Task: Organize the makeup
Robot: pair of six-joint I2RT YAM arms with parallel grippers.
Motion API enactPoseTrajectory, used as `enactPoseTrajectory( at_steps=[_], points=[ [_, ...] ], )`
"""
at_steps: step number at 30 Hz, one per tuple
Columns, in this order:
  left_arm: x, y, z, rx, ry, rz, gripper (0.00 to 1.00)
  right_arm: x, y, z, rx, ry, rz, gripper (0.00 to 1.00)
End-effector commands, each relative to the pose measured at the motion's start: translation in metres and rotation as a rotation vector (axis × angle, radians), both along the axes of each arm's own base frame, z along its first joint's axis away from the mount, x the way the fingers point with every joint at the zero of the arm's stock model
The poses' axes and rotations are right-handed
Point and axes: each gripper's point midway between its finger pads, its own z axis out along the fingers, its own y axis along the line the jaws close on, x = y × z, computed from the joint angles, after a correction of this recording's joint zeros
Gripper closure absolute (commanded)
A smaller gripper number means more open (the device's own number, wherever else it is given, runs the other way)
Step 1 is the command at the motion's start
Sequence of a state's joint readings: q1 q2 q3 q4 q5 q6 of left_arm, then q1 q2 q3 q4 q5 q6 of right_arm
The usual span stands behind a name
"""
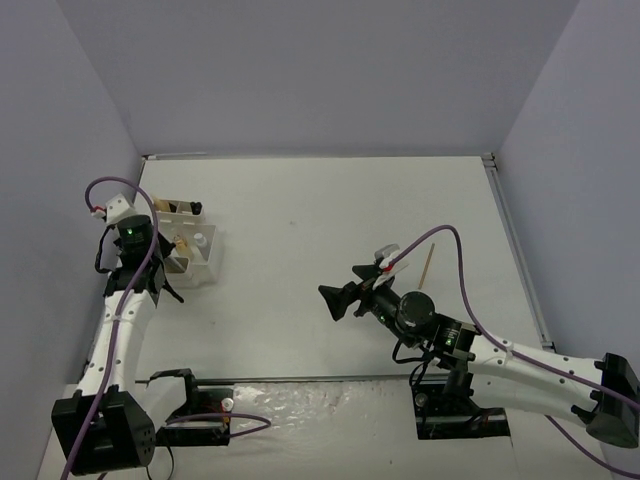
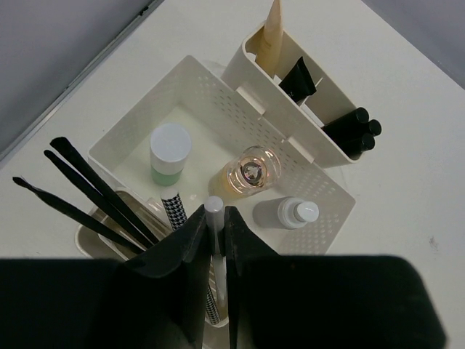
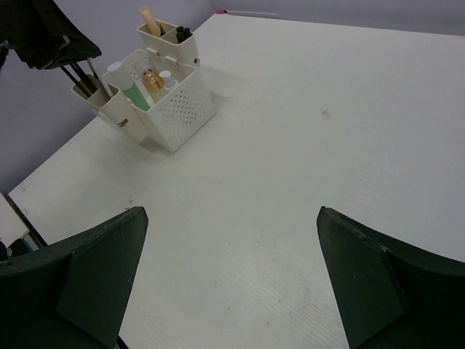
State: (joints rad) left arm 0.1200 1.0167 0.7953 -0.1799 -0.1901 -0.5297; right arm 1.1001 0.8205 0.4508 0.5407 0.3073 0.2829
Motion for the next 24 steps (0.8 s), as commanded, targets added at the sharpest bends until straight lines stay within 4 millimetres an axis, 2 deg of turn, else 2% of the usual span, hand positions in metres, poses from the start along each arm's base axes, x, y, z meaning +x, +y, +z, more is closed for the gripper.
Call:
enactPoseTrajectory(
  at_steps=[1,5,10,16,24],
  points=[
    [0.007,0.008,0.039,0.005,-0.141,0.047,0.78,0.005,0.001,0.021,0.076,-0.041,-0.018,0.00],
    [0.001,0.010,0.041,0.012,-0.132,0.062,0.54,0.005,0.002,0.020,0.073,-0.039,-0.013,0.00],
    [-0.006,0.012,0.050,0.035,-0.125,0.064,0.34,0.005,0.002,0.018,0.072,-0.035,-0.011,0.00],
    [-0.017,0.018,0.046,0.055,-0.068,0.096,0.31,0.004,0.002,0.018,0.078,-0.033,-0.012,0.00],
    [0.005,0.014,0.021,0.016,0.048,0.054,0.31,0.002,0.000,0.017,0.077,-0.032,-0.006,0.00]
  ],
)
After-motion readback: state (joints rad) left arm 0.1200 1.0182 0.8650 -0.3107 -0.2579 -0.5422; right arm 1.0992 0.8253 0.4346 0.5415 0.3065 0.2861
